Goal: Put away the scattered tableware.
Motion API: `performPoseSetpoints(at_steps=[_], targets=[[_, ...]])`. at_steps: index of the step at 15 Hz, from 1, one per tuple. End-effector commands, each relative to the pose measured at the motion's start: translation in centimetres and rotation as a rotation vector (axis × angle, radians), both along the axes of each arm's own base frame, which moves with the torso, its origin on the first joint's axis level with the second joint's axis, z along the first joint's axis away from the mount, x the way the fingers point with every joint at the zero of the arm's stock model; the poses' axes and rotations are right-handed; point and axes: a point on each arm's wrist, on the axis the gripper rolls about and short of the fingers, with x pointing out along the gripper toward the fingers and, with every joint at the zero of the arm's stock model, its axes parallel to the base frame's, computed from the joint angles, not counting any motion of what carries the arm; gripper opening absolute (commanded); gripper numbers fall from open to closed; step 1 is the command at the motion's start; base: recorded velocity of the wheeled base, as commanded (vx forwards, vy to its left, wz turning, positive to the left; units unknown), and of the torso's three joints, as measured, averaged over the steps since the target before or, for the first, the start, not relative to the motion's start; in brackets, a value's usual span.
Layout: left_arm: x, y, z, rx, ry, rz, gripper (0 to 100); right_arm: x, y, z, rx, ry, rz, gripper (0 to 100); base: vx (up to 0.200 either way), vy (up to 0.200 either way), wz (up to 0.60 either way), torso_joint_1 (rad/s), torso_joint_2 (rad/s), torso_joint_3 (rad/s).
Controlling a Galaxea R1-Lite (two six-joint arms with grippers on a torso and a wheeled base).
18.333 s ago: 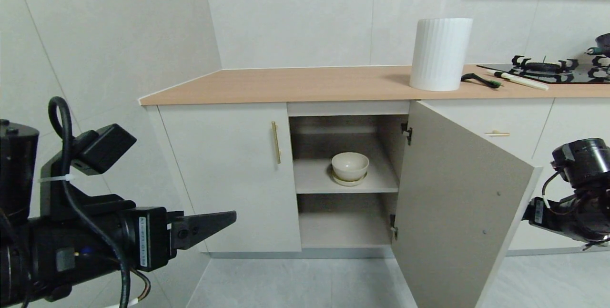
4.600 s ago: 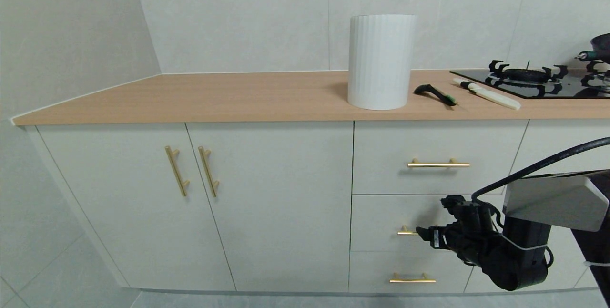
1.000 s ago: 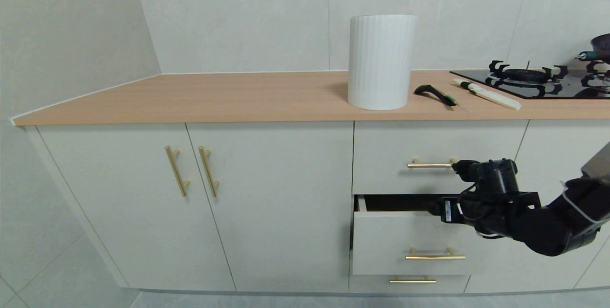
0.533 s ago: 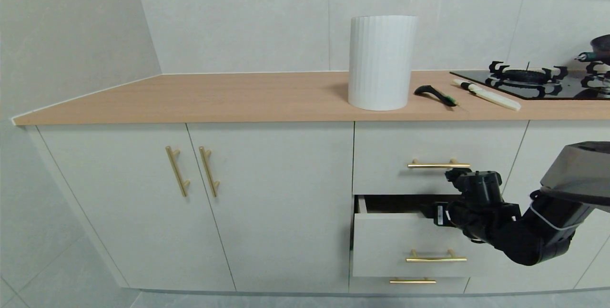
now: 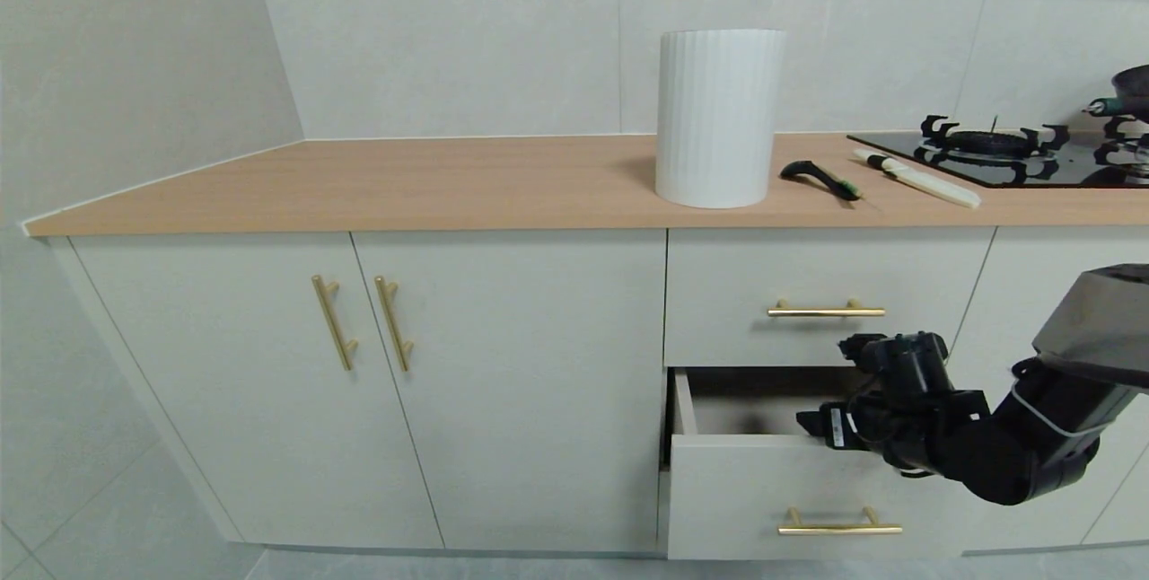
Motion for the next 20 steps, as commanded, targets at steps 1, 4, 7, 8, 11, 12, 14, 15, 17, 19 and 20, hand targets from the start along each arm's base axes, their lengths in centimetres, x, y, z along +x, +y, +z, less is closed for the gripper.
performPoseSetpoints(at_steps=[1,4,7,8,11,12,14,15,17,19,20], targets=[[0.0,0.0,0.0,0.0,0.001,0.0,100,-0.4,0.2,1.6,0.012,-0.023,0.017,100,0.0,0.0,0.0,0.0,0.0,0.0],[0.0,0.0,0.0,0.0,-0.001,0.0,100,-2.2,0.1,3.3,-0.008,0.088,0.089,100,0.0,0.0,0.0,0.0,0.0,0.0],[0.0,0.0,0.0,0.0,-0.001,0.0,100,-3.5,1.0,3.5,-0.032,0.153,0.149,100,0.0,0.0,0.0,0.0,0.0,0.0],[0.0,0.0,0.0,0.0,-0.001,0.0,100,-3.9,1.3,3.7,-0.039,0.177,0.164,100,0.0,0.0,0.0,0.0,0.0,0.0],[0.0,0.0,0.0,0.0,0.001,0.0,100,-5.9,1.4,4.5,-0.116,0.285,0.247,100,0.0,0.0,0.0,0.0,0.0,0.0],[0.0,0.0,0.0,0.0,-0.001,0.0,100,-6.3,1.5,4.6,-0.129,0.309,0.264,100,0.0,0.0,0.0,0.0,0.0,0.0],[0.0,0.0,0.0,0.0,0.001,0.0,100,-7.5,2.0,4.8,-0.162,0.369,0.317,100,0.0,0.0,0.0,0.0,0.0,0.0],[0.0,0.0,0.0,0.0,0.001,0.0,100,-7.9,2.4,4.7,-0.172,0.392,0.336,100,0.0,0.0,0.0,0.0,0.0,0.0],[0.0,0.0,0.0,0.0,-0.001,0.0,100,-8.9,3.1,4.5,-0.195,0.449,0.374,100,0.0,0.0,0.0,0.0,0.0,0.0],[0.0,0.0,0.0,0.0,-0.001,0.0,100,-9.6,3.2,4.4,-0.226,0.5,0.412,100,0.0,0.0,0.0,0.0,0.0,0.0],[0.0,0.0,0.0,0.0,-0.001,0.0,100,-10.6,2.9,4.4,-0.284,0.584,0.477,100,0.0,0.0,0.0,0.0,0.0,0.0]])
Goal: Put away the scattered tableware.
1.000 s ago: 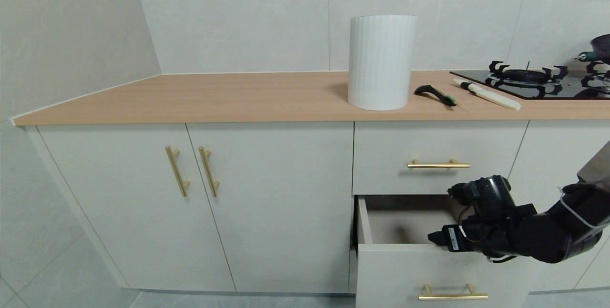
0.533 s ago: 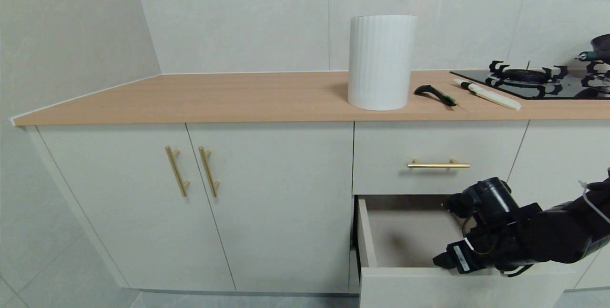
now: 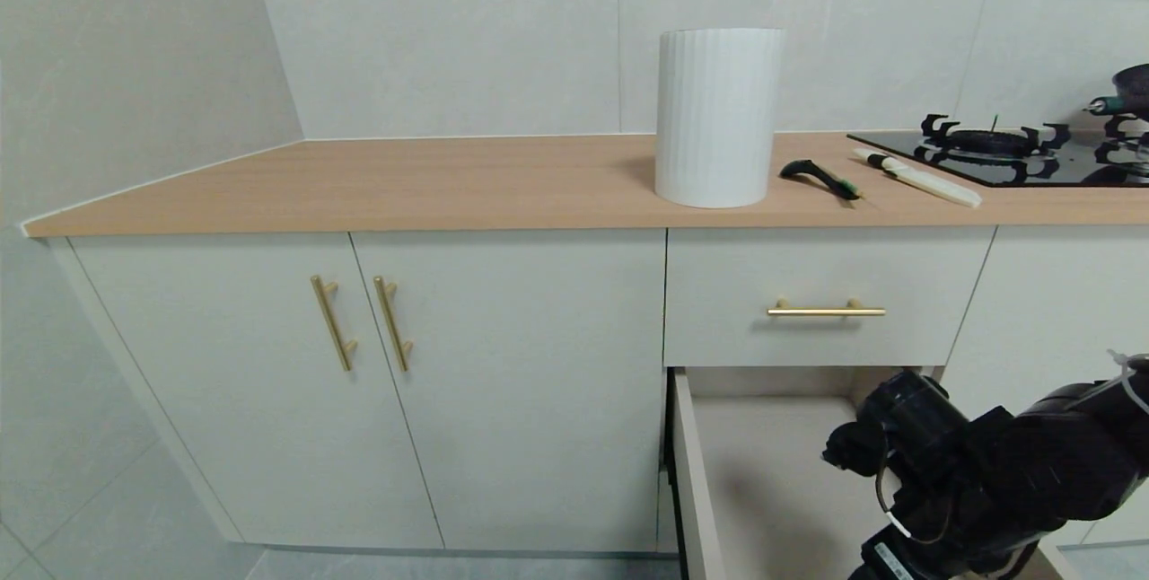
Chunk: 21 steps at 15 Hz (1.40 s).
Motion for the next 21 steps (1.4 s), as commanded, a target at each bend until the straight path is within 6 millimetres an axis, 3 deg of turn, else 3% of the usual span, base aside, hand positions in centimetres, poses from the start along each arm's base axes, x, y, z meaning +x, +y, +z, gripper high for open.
performPoseSetpoints(at_steps=[1,3,6,10,15,21], targets=[[0.0,0.0,0.0,0.0,-0.001,0.0,100,-1.2,0.0,0.5,-0.038,0.06,0.065,100,0.0,0.0,0.0,0.0,0.0,0.0],[0.0,0.0,0.0,0.0,-0.001,0.0,100,-1.8,0.3,0.6,-0.052,0.089,0.09,100,0.0,0.0,0.0,0.0,0.0,0.0],[0.0,0.0,0.0,0.0,-0.001,0.0,100,-1.0,0.7,1.3,-0.031,0.043,0.073,100,0.0,0.0,0.0,0.0,0.0,0.0],[0.0,0.0,0.0,0.0,-0.001,0.0,100,1.0,1.5,5.0,0.158,-0.145,-0.188,100,0.0,0.0,0.0,0.0,0.0,0.0],[0.0,0.0,0.0,0.0,0.001,0.0,100,0.9,0.0,8.3,0.26,-0.287,-0.247,100,0.0,0.0,0.0,0.0,0.0,0.0],[0.0,0.0,0.0,0.0,-0.001,0.0,100,1.0,-0.5,8.8,0.265,-0.317,-0.265,100,0.0,0.0,0.0,0.009,-0.03,-0.029]])
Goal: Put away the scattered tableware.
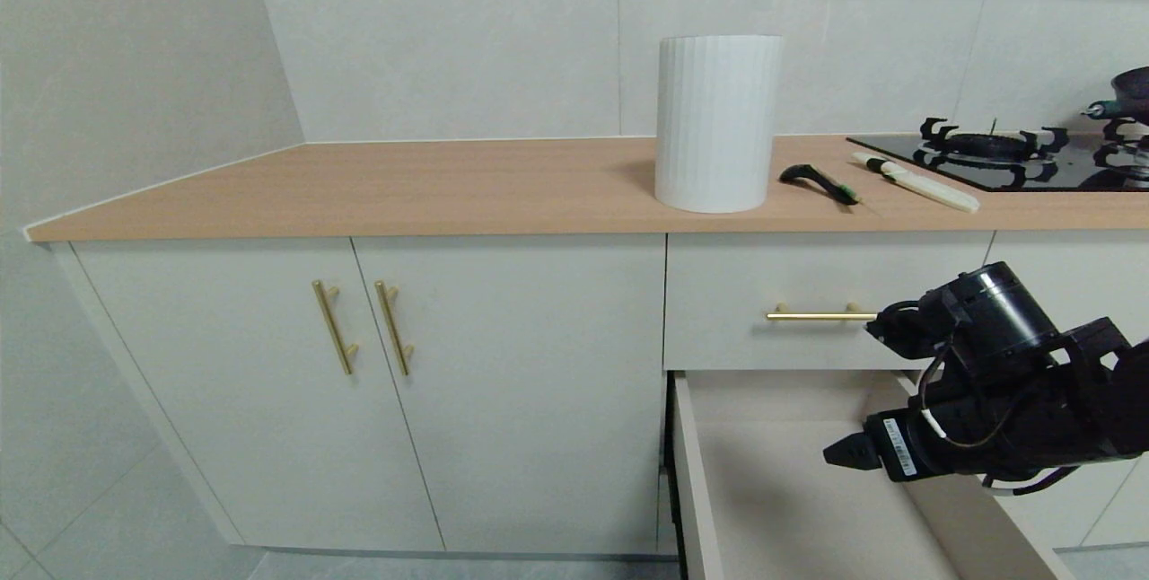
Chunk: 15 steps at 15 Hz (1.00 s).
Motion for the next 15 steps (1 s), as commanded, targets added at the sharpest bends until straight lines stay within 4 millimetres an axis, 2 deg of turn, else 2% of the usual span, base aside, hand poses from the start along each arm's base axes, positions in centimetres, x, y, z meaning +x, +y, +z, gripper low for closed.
performPoseSetpoints(at_steps=[1,4,15], targets=[[0.0,0.0,0.01,0.0,-0.001,0.0,100,-0.07,-0.12,0.21,0.003,-0.008,-0.003,100,0.0,0.0,0.0,0.076,-0.31,-0.232],[0.0,0.0,0.01,0.0,-0.001,0.0,100,0.22,-0.09,0.16,0.01,-0.026,-0.008,100,0.0,0.0,0.0,0.102,-0.27,-0.286],[0.0,0.0,0.01,0.0,-0.001,0.0,100,0.4,-0.23,0.34,0.017,-0.04,-0.015,100,0.0,0.0,0.0,0.183,-0.5,-0.289]])
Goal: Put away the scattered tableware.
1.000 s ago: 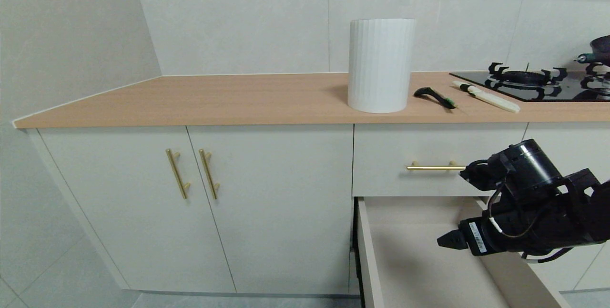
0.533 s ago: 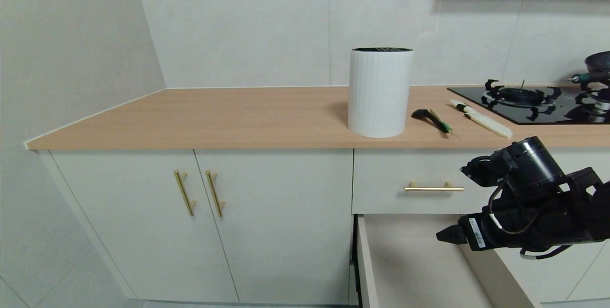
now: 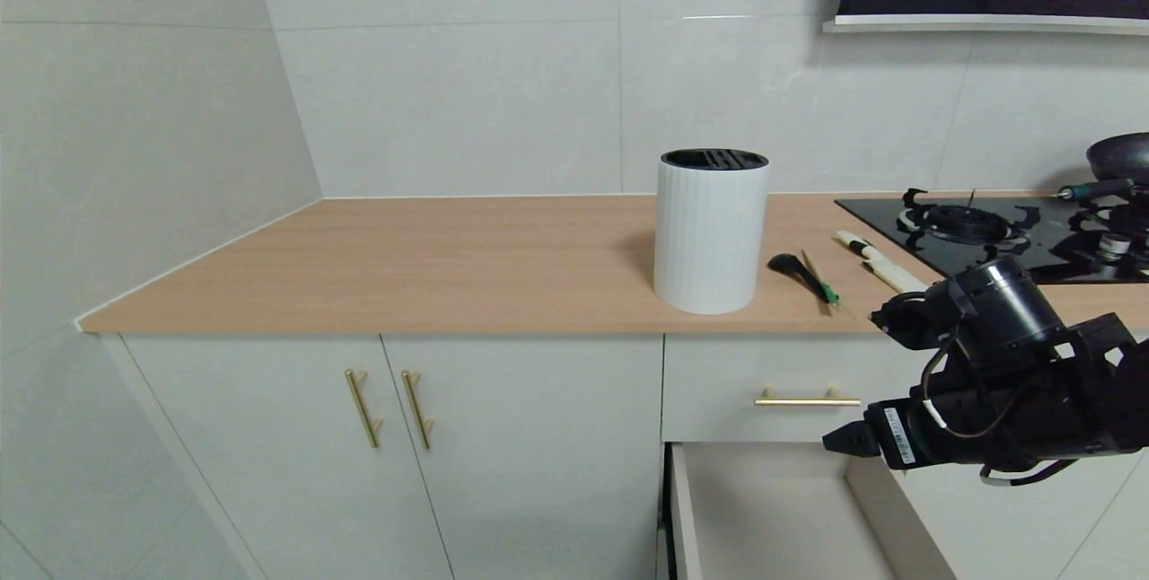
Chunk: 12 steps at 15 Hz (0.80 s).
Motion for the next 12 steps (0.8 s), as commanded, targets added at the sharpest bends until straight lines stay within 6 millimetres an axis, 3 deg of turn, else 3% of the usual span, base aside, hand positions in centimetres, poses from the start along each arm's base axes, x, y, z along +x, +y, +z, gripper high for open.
performPoseSetpoints(at_steps=[1,3,7,12], targets=[[0.0,0.0,0.0,0.0,-0.001,0.0,100,0.0,0.0,0.3,0.007,-0.02,-0.001,100,0.0,0.0,0.0,0.144,-0.36,-0.207],[0.0,0.0,0.0,0.0,0.001,0.0,100,1.2,0.4,2.0,0.048,-0.155,-0.003,100,0.0,0.0,0.0,0.063,-0.15,-0.088],[0.0,0.0,0.0,0.0,0.001,0.0,100,7.3,1.0,7.1,0.02,-0.228,-0.12,100,0.0,0.0,0.0,0.007,-0.02,-0.008],[0.0,0.0,0.0,0.0,-0.001,0.0,100,11.8,1.5,5.1,0.041,-0.207,-0.281,100,0.0,0.0,0.0,0.0,0.0,0.0]])
